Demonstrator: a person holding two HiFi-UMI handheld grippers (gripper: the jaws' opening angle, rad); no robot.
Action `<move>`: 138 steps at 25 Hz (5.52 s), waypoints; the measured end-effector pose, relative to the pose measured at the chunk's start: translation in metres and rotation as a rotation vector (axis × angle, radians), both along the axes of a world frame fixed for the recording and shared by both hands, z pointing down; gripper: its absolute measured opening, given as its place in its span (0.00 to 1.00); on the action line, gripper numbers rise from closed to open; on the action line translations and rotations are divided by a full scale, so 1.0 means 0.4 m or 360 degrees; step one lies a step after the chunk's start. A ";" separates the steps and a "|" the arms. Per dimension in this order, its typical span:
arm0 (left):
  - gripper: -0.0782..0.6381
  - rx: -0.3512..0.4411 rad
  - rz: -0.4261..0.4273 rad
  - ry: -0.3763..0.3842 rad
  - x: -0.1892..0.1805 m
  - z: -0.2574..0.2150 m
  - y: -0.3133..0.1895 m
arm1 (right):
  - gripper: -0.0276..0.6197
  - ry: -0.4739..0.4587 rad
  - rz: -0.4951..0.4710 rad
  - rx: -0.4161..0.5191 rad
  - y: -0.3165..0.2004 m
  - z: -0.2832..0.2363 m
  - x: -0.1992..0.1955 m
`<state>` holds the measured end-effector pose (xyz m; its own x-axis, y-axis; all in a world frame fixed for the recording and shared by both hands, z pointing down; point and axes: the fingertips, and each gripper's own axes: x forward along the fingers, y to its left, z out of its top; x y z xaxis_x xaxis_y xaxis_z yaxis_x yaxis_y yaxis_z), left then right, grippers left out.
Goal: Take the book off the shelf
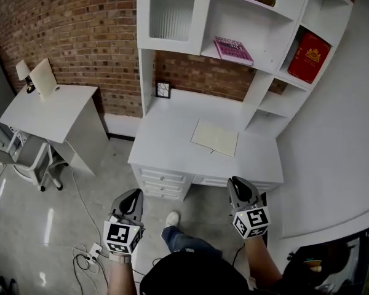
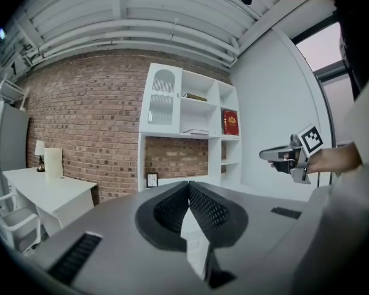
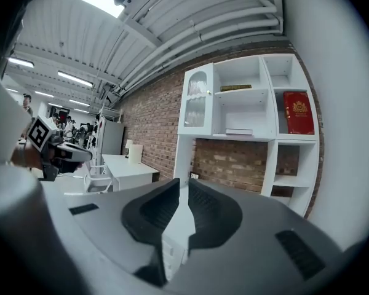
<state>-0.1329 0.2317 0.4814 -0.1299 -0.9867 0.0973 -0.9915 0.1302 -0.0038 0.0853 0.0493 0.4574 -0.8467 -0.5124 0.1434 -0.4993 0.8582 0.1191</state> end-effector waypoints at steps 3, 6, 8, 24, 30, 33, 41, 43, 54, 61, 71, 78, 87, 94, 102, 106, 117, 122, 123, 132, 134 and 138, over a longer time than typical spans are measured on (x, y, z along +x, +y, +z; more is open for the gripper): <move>0.12 -0.0007 -0.0012 -0.0011 -0.049 0.001 -0.037 | 0.10 0.0016 -0.0018 0.0031 -0.041 0.001 -0.058; 0.12 -0.0018 -0.0013 -0.0020 -0.105 0.004 -0.090 | 0.10 0.0015 -0.0013 0.0028 -0.099 0.009 -0.116; 0.12 -0.0027 -0.0012 -0.0022 -0.145 0.004 -0.129 | 0.10 0.0008 -0.0007 0.0010 -0.142 0.014 -0.155; 0.12 -0.0051 0.0127 -0.0064 -0.348 -0.008 -0.526 | 0.11 0.0033 0.0105 0.0113 -0.532 -0.019 -0.362; 0.12 -0.0041 0.0221 -0.0098 -0.356 -0.017 -0.664 | 0.11 0.0081 0.0138 0.0255 -0.647 -0.059 -0.402; 0.12 -0.0049 0.0283 -0.0091 -0.341 -0.027 -0.711 | 0.14 0.0101 0.0146 0.0318 -0.686 -0.096 -0.419; 0.12 -0.0045 0.0433 -0.0080 -0.329 -0.042 -0.837 | 0.20 0.0241 0.0229 0.0671 -0.767 -0.229 -0.466; 0.12 -0.0062 0.0480 -0.0049 -0.323 -0.041 -0.869 | 0.22 0.0296 0.0243 0.0765 -0.783 -0.259 -0.480; 0.12 -0.0035 0.0655 -0.0031 -0.370 -0.055 -1.061 | 0.40 0.0584 0.0361 0.0989 -0.931 -0.327 -0.544; 0.12 -0.0057 0.0758 -0.0040 -0.381 -0.056 -1.167 | 0.46 0.0833 0.0421 0.1180 -1.026 -0.351 -0.576; 0.12 -0.0074 0.0867 -0.0040 -0.397 -0.043 -1.267 | 0.49 0.1170 0.0470 0.1320 -1.161 -0.355 -0.613; 0.12 -0.0069 0.0895 -0.0029 -0.414 -0.038 -1.304 | 0.49 0.1314 0.0459 0.1384 -1.223 -0.348 -0.649; 0.12 -0.0045 0.0900 -0.0009 -0.436 -0.028 -1.332 | 0.49 0.1490 0.0440 0.1438 -1.273 -0.331 -0.678; 0.12 -0.0034 0.0919 -0.0002 -0.437 -0.027 -1.338 | 0.49 0.1563 0.0440 0.1480 -1.290 -0.322 -0.692; 0.12 -0.0040 0.0949 -0.0001 -0.432 -0.021 -1.331 | 0.42 0.1559 0.0511 0.1537 -1.268 -0.341 -0.679; 0.12 -0.0038 0.0967 -0.0009 -0.424 -0.026 -1.320 | 0.41 0.1584 0.0530 0.1551 -1.250 -0.341 -0.667; 0.12 -0.0019 0.1004 -0.0025 -0.380 -0.043 -1.271 | 0.29 0.1558 0.0614 0.1573 -1.179 -0.363 -0.611; 0.12 -0.0020 0.1024 -0.0031 -0.342 -0.043 -1.252 | 0.29 0.1576 0.0633 0.1583 -1.151 -0.355 -0.572; 0.12 -0.0030 0.1030 -0.0032 -0.334 -0.040 -1.248 | 0.29 0.1579 0.0639 0.1582 -1.145 -0.353 -0.562; 0.12 -0.0047 0.1096 -0.0035 -0.248 -0.034 -1.226 | 0.28 0.1589 0.0687 0.1595 -1.088 -0.340 -0.469; 0.12 -0.0047 0.1112 -0.0038 -0.224 -0.035 -1.222 | 0.27 0.1574 0.0698 0.1596 -1.070 -0.340 -0.448; 0.12 -0.0055 0.1159 -0.0042 -0.176 -0.037 -1.214 | 0.27 0.1517 0.0747 0.1553 -1.039 -0.345 -0.396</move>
